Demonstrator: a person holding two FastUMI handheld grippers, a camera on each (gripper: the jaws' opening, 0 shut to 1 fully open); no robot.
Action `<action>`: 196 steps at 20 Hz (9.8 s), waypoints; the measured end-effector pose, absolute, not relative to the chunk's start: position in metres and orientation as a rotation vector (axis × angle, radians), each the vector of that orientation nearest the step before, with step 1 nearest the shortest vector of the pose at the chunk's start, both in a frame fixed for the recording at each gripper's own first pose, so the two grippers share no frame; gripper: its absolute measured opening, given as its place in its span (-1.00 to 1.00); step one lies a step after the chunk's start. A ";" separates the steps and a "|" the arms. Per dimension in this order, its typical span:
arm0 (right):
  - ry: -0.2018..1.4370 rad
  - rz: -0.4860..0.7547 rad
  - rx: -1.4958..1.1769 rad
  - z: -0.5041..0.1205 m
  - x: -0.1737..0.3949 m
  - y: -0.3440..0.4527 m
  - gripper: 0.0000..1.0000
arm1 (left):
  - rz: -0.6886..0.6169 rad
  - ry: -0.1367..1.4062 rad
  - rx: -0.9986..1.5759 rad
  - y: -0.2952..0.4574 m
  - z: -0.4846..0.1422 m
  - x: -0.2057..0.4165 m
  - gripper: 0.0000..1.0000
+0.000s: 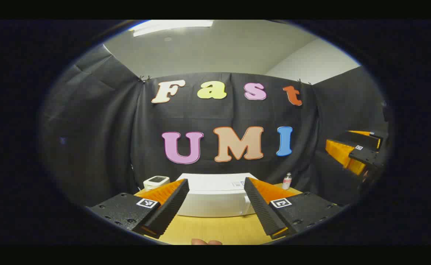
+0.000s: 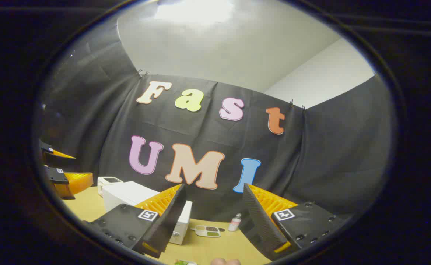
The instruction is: Open the microwave oven with the left hand, put the food in, and close the microwave oven.
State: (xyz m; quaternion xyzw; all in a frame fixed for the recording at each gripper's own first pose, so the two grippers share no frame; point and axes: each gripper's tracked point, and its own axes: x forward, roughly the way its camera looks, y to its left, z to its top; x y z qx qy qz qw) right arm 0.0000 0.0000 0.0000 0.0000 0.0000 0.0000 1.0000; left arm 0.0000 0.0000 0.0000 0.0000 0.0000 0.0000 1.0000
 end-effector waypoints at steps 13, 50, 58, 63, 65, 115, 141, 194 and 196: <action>0.003 0.006 0.006 -0.010 0.004 -0.003 0.93 | -0.026 0.031 0.018 -0.016 -0.012 0.017 0.90; 0.082 -0.158 -0.116 -0.021 -0.017 -0.092 0.93 | -0.199 0.489 0.070 -0.104 -0.302 0.170 0.91; 0.108 -0.151 -0.111 -0.032 -0.019 -0.097 0.93 | -0.194 0.459 0.080 -0.111 -0.308 0.181 0.88; 0.089 -0.132 -0.101 -0.028 -0.011 -0.099 0.93 | -0.208 0.412 0.106 -0.120 -0.297 0.194 0.07; 0.089 -0.125 -0.095 -0.028 -0.010 -0.100 0.94 | -0.201 0.435 0.112 -0.119 -0.302 0.193 -0.50; -0.010 0.203 -0.025 -0.022 0.026 0.049 0.93 | 0.032 0.559 0.021 0.159 -0.277 -0.088 -0.98; 0.097 0.178 -0.001 -0.061 0.006 0.046 0.94 | -0.012 0.452 0.060 0.130 -0.174 -0.094 0.98; 0.831 0.208 0.377 -0.354 -0.034 0.146 -0.36 | 0.093 0.125 -0.030 0.137 -0.052 -0.015 0.92; 0.812 0.229 0.431 -0.344 -0.010 0.178 -0.36 | 0.094 0.109 -0.049 0.137 -0.051 -0.014 0.89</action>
